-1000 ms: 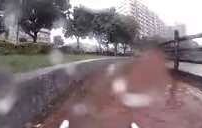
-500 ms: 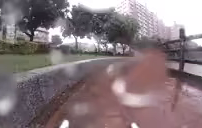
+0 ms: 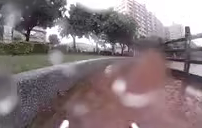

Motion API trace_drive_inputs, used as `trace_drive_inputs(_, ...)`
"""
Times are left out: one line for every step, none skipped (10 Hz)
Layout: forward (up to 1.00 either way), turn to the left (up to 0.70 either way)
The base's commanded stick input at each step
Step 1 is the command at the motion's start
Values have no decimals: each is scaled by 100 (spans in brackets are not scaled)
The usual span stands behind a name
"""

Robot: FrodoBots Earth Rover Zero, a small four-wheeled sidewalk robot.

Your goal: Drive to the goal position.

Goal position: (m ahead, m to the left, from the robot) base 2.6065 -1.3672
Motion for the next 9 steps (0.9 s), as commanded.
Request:
trace_drive_inputs(70,-27)
trace_drive_inputs(70,-27)
trace_drive_inputs(70,-6)
trace_drive_inputs(70,0)
trace_drive_inputs(70,0)
trace_drive_inputs(70,0)
trace_drive_inputs(70,-12)
trace_drive_inputs(70,-27)
trace_drive_inputs(70,-27)
